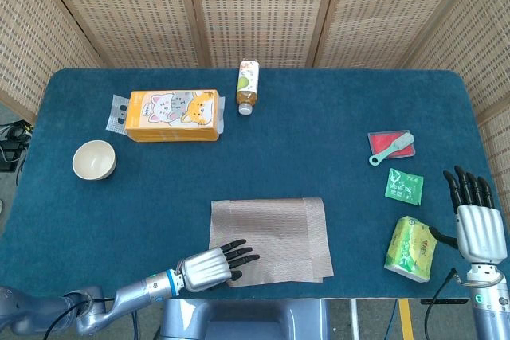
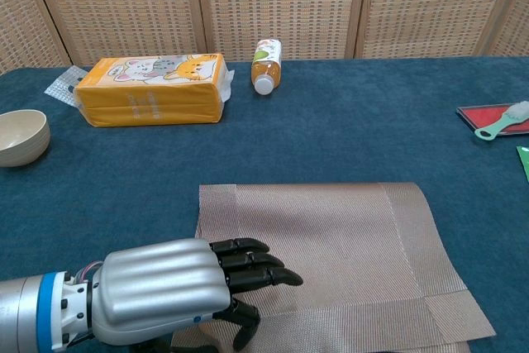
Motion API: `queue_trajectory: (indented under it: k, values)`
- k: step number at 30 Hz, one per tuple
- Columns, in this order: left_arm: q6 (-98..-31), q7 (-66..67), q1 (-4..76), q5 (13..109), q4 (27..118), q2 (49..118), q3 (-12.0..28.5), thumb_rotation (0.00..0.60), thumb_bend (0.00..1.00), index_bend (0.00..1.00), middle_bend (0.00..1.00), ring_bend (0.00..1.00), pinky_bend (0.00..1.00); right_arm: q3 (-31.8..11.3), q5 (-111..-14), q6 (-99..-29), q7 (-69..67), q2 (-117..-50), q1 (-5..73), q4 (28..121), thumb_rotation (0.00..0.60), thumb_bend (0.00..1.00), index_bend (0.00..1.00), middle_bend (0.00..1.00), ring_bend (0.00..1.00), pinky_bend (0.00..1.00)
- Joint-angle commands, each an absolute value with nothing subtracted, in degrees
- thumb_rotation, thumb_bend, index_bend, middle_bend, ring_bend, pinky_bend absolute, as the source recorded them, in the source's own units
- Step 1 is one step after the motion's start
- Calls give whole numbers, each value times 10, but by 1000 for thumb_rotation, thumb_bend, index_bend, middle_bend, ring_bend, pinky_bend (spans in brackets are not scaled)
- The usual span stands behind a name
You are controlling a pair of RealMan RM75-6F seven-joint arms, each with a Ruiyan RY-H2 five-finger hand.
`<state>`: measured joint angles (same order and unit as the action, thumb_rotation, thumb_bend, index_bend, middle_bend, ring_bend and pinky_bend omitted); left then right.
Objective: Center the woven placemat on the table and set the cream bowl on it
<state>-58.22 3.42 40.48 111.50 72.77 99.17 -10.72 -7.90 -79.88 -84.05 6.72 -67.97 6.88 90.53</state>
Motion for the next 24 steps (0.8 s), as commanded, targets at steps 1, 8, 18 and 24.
queue_trajectory:
  k: [1,8,18,24]
  values:
    - [-580,38,405,1110,723,996,-107,600,492,540,0,0,0,-79,-799,-841,65,-679,69,906,600,0,0,0,0,0]
    - [-589,44,404,1096,719,1004,-103,600,619,734,0,0,0,-80,-797,-840,58,-677,69,906,600,0,0,0,0,0]
    - [-601,79,423,1041,771,989,-18,600,622,802,0,0,0,-81,-798,-842,58,-676,68,908,600,0,0,0,0,0]
    - [-536,185,465,916,829,961,116,600,622,804,0,0,0,-80,-798,-842,59,-675,68,910,600,0,0,0,0,0]
